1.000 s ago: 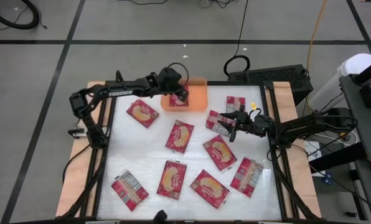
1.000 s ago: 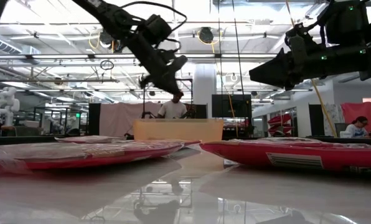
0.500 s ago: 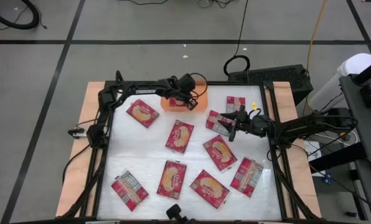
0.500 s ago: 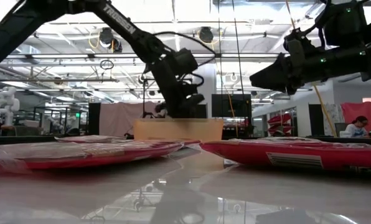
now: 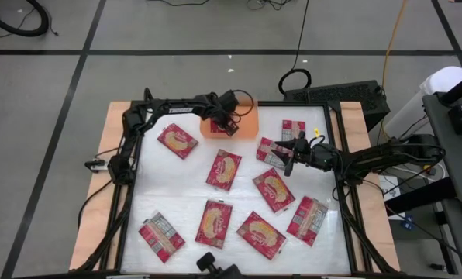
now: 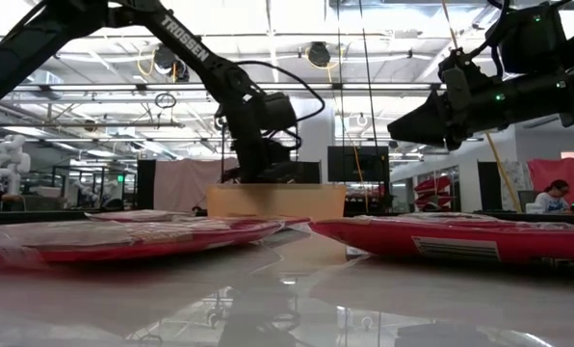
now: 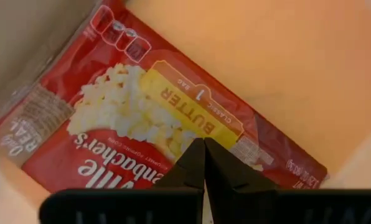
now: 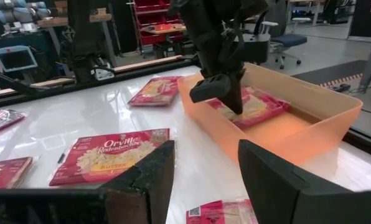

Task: Sort popcorn bags into baskets
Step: Put the red popcorn bag into the orange bin

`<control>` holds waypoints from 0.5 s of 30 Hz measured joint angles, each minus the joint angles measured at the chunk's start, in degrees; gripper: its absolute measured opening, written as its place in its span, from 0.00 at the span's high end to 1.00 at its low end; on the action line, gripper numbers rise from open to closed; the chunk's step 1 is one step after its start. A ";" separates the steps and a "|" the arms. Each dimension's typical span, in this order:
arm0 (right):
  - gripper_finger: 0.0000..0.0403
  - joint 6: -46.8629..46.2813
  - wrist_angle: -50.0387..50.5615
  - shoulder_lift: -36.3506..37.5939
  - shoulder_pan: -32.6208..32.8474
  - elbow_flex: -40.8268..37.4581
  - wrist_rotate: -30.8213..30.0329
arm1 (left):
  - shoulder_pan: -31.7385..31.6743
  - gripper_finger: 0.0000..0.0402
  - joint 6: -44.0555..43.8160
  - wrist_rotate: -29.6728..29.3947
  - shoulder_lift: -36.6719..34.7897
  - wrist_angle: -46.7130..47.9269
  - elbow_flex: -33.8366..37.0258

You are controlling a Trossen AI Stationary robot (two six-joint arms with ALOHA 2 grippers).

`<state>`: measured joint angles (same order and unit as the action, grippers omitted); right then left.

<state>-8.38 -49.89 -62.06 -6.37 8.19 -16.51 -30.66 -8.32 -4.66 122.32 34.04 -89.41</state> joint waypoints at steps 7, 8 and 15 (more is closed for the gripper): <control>0.58 -0.20 0.04 0.00 0.00 0.00 0.00 | -1.19 0.98 0.49 0.13 -0.02 3.12 0.13; 0.58 -0.20 0.05 0.00 0.00 0.00 0.00 | -1.19 0.99 0.63 0.13 -0.02 3.38 0.13; 0.58 -0.61 0.06 0.00 0.00 0.00 0.01 | -1.19 0.96 1.43 -0.19 -0.38 4.95 0.22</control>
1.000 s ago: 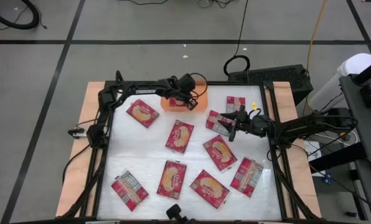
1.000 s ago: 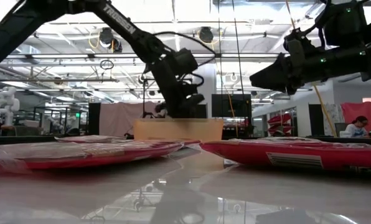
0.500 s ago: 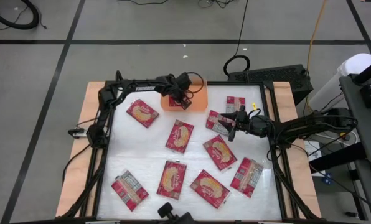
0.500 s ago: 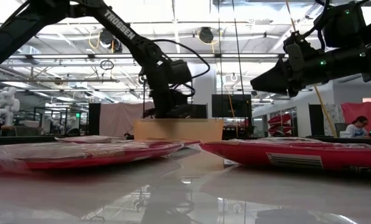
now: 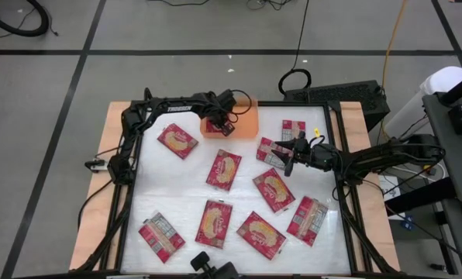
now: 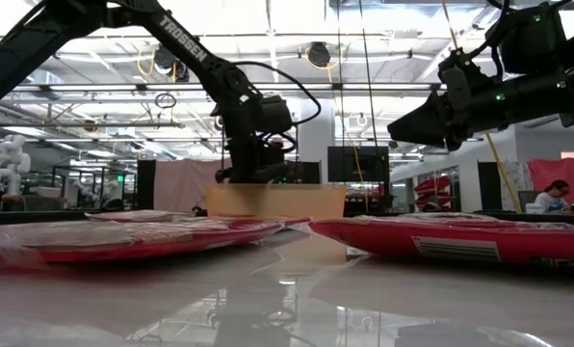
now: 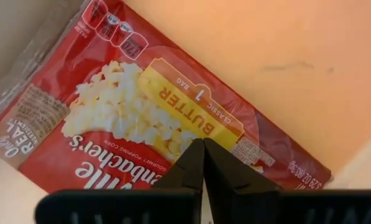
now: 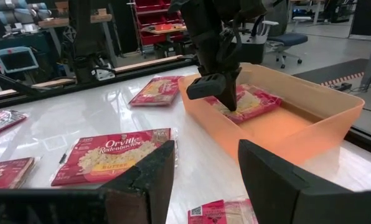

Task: Sort popcorn bags into baskets
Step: Put the red popcorn bag into the orange bin

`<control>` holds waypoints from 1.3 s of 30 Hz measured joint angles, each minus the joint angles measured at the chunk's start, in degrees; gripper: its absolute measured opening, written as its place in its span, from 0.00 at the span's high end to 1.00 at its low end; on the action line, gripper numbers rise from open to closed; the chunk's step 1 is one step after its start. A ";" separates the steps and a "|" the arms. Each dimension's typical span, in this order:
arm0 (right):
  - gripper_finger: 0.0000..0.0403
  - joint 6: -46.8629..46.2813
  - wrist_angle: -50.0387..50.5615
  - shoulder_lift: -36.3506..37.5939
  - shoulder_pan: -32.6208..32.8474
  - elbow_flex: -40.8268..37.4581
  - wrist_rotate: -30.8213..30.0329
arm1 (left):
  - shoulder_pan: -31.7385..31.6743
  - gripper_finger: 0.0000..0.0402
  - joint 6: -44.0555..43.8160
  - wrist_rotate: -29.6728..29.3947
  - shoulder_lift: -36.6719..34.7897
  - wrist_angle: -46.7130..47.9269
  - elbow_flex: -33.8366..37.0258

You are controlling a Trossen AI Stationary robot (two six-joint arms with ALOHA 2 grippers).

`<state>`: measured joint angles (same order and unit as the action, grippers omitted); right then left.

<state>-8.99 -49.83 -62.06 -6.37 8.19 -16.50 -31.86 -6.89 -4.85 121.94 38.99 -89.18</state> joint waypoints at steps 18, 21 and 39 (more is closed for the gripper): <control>0.58 -8.32 10.27 0.00 0.00 2.21 0.09 | 4.52 0.99 2.28 -3.18 -13.23 3.99 0.23; 0.58 -10.79 25.99 0.01 0.00 7.96 1.39 | 8.85 0.97 1.80 -3.09 -17.63 3.70 2.96; 0.48 6.21 55.97 -4.74 9.91 16.30 -3.46 | 34.74 0.94 3.74 -14.92 -29.10 -48.28 33.12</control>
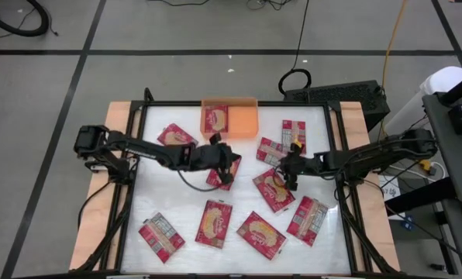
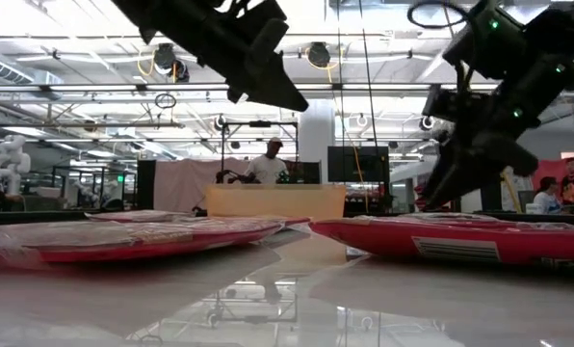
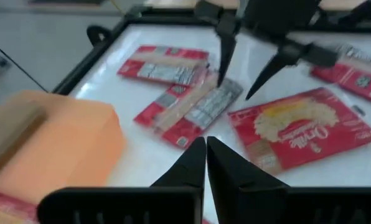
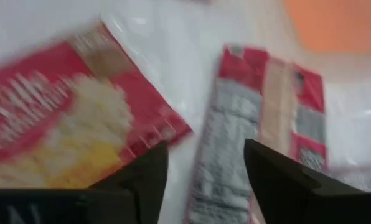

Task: Sort popcorn bags into baskets
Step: Put the red popcorn bag into the orange bin

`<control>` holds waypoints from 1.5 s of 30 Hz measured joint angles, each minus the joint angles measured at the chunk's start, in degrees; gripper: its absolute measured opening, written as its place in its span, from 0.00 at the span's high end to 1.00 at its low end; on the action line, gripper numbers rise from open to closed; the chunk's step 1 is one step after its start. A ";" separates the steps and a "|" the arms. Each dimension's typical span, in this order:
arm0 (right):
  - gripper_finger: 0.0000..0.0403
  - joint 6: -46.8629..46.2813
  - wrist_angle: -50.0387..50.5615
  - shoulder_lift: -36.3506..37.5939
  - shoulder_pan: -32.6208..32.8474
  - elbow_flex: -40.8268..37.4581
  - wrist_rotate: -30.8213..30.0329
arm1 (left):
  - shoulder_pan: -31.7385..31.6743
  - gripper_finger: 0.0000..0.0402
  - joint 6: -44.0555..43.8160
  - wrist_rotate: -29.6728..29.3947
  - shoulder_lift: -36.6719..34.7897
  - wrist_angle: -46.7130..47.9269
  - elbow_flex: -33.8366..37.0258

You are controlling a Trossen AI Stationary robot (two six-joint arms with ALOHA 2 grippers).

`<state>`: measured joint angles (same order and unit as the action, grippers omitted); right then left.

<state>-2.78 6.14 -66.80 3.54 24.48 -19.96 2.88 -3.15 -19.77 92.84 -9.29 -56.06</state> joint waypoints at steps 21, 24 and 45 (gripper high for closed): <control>0.95 -2.45 -1.85 -12.81 -0.49 0.09 -8.02 | 2.64 0.92 -3.01 -1.77 -0.02 -5.33 3.77; 0.97 -3.55 -1.45 -11.54 -0.49 0.29 -8.04 | 3.40 0.89 -3.01 -1.31 0.05 -5.41 3.77; 0.99 3.95 12.06 -0.12 -0.84 3.96 -2.58 | 2.32 0.26 11.50 -3.95 20.02 -29.45 1.78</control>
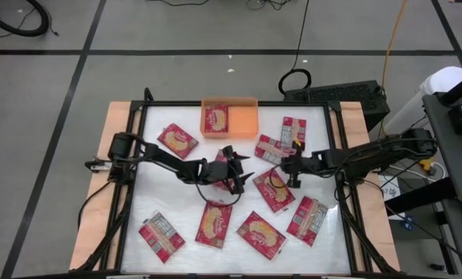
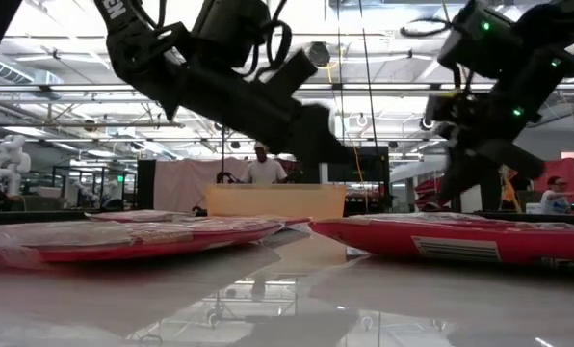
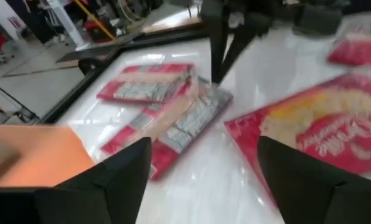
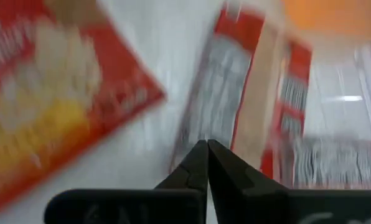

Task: Sort popcorn bags into baskets
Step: Put the red popcorn bag into the orange bin

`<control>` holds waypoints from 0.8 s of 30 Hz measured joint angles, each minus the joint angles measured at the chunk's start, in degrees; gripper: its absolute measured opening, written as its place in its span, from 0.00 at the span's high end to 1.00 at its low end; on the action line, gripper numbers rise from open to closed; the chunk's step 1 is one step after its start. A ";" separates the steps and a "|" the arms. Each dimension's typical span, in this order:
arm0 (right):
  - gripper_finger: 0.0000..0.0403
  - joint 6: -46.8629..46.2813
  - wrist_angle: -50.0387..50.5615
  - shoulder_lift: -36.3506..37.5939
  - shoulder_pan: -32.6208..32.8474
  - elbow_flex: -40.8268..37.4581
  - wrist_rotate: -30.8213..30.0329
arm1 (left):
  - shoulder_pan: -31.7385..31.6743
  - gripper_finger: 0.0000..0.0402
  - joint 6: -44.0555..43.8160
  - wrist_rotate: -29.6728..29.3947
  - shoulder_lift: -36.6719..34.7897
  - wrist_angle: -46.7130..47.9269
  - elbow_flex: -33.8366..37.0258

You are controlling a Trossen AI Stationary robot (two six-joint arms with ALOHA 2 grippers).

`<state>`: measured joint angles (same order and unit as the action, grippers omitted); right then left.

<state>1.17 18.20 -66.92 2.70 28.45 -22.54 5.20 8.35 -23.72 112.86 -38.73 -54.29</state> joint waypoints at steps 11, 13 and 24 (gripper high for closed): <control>0.63 20.03 1.50 0.01 0.37 -5.93 -8.88 | 0.80 0.40 -1.02 -0.35 0.76 -0.46 -0.15; 0.56 23.78 -3.35 0.13 0.39 -8.26 -9.71 | 0.78 0.42 -1.05 -0.35 0.74 -0.46 -0.15; 0.71 36.75 -27.11 0.14 -2.17 -18.12 -0.83 | -0.07 0.48 -1.14 -0.33 0.74 -0.39 -0.15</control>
<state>37.92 -8.91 -66.78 0.53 10.32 -23.37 5.12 7.21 -24.05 113.60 -39.12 -54.43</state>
